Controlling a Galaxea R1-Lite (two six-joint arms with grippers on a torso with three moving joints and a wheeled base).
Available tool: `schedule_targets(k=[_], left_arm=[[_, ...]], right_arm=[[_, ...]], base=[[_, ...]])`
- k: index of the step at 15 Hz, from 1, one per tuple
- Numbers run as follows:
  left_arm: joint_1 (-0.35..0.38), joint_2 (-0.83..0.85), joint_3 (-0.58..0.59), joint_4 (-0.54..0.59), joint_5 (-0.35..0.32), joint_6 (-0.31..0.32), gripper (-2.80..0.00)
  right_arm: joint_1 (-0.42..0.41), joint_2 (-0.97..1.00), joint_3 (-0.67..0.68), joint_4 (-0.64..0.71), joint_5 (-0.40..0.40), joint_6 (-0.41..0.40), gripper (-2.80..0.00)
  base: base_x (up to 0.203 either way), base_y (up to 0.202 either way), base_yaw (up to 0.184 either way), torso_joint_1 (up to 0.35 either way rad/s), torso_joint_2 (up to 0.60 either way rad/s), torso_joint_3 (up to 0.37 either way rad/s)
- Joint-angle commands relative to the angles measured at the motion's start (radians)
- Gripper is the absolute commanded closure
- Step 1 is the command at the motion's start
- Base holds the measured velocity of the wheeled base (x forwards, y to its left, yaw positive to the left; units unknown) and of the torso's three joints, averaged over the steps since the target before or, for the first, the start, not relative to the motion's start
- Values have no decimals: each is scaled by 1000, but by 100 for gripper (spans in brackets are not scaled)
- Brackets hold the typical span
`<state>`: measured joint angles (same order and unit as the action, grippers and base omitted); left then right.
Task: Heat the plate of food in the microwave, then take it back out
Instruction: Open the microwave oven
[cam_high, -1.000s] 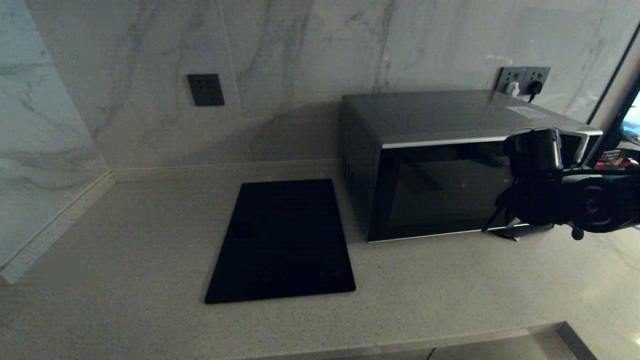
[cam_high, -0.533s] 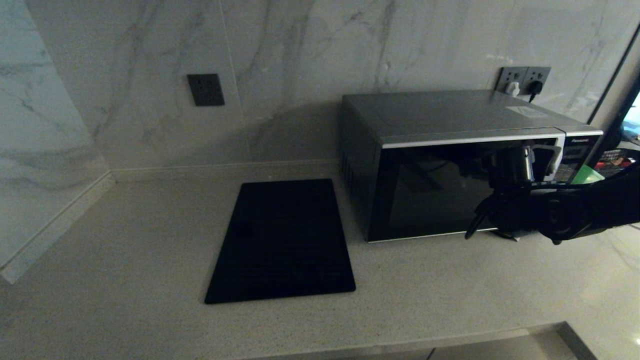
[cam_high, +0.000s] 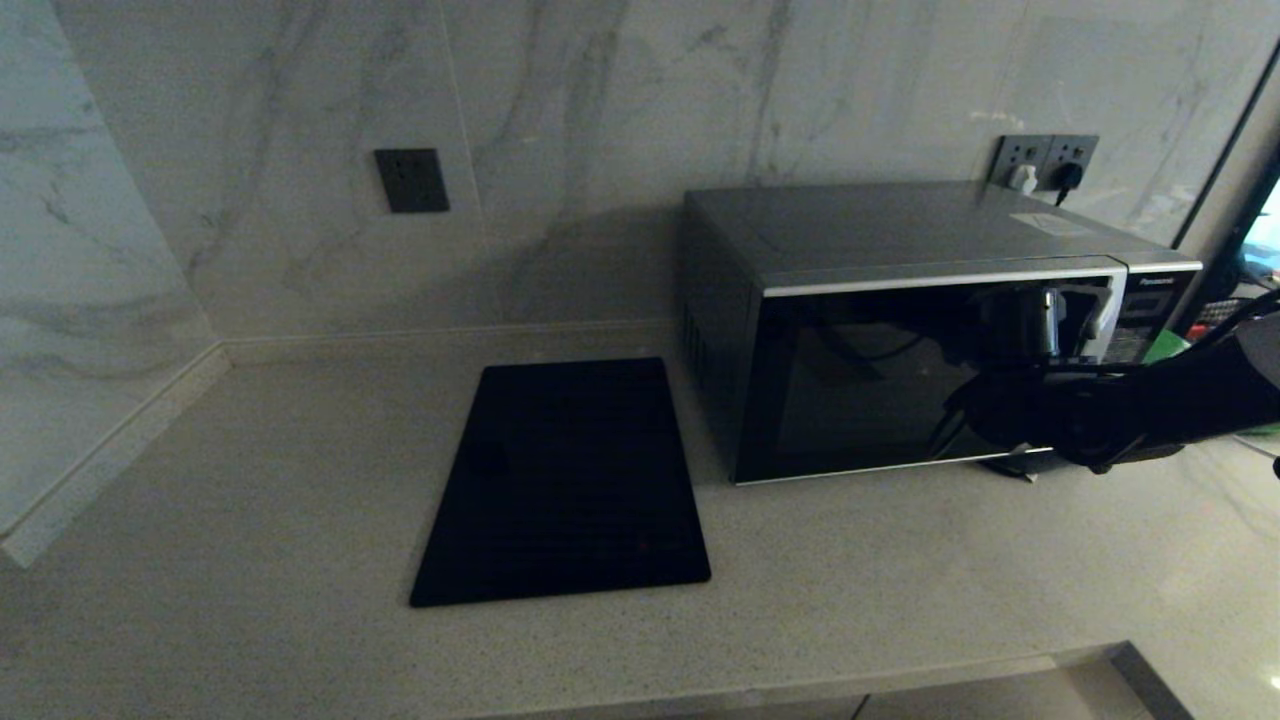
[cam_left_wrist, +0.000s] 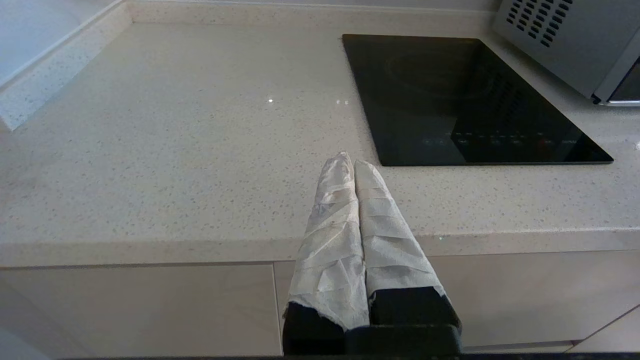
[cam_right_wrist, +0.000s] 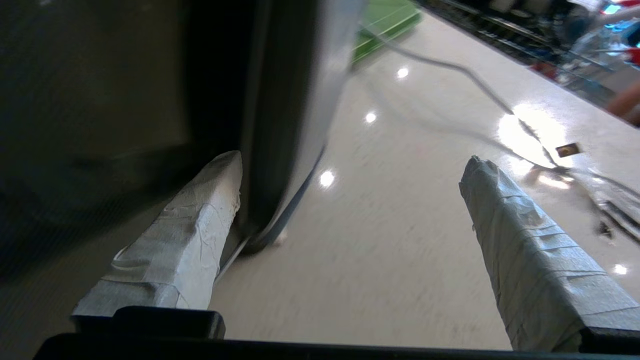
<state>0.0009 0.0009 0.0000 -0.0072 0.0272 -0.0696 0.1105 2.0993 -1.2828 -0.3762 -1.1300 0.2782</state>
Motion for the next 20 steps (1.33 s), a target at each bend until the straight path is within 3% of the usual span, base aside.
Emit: schedule_targets(k=[1,7,15,20], left_arm=[[1,1,0,0,0,-1,0],[1,1,0,0,0,-1,0],[1,1,0,0,0,-1,0],[-1,1,0,0,0,-1,0]], right_arm=[[-21,36,-47,-7,-2,-4,-280],[-38,40,-41,-4,-2,-4,-280],[-34,-16,89,-6,4,6,-280],[-38,-7,49,-6,4,2,-280]], base=[[0,0,0,0,0,0],[0,0,0,0,0,0],[0,0,0,0,0,0],[0,0,0,0,0,0]])
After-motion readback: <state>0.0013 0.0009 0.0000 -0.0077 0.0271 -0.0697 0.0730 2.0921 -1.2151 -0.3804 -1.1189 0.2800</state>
